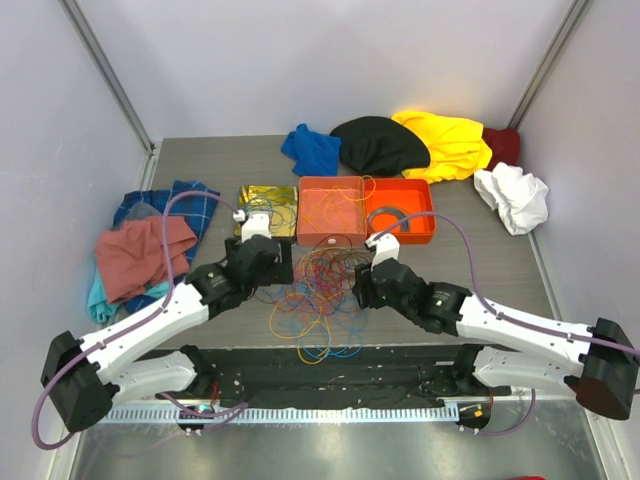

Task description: Untangle the cables

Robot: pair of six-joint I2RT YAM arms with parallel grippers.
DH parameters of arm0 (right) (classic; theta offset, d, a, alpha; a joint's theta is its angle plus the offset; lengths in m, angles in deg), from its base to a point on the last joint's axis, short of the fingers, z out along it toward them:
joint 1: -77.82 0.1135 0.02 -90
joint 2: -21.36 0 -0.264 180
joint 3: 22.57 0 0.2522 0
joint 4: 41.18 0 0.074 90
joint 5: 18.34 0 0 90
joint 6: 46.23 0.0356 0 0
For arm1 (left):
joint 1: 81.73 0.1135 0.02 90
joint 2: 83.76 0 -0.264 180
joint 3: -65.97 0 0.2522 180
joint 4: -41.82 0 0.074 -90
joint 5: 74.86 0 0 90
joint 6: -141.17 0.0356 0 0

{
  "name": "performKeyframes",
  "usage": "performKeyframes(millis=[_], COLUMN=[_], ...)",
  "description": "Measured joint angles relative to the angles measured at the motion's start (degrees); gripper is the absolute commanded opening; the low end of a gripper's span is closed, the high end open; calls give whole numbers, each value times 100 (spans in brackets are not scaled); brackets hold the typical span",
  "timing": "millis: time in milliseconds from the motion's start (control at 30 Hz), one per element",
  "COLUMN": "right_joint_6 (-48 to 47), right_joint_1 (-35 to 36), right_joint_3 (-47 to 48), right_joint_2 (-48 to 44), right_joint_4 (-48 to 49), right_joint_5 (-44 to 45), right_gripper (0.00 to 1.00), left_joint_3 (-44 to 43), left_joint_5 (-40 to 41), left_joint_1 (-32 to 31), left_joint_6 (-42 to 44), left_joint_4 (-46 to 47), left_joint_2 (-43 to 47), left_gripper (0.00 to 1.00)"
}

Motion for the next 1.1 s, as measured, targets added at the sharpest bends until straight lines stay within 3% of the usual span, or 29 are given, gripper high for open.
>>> performKeyframes(millis=[200,467,1100], right_joint_6=[-2,-22,-197], right_joint_1=[179,1198,1239], right_joint_3=[251,629,1051], right_joint_2=[603,1917,2938], right_joint_4=[398,844,1196], right_joint_5=[-310,-503,-203], right_gripper=[53,52,50], left_joint_3=[555,1209,1615], left_joint_5=[-221,-378,-389], left_joint_1=[-131,-131,-131], left_joint_6=[-470,-1209,-1648], left_joint_4=[129,396,516], left_joint_2=[527,820,1517], left_gripper=[100,100,100])
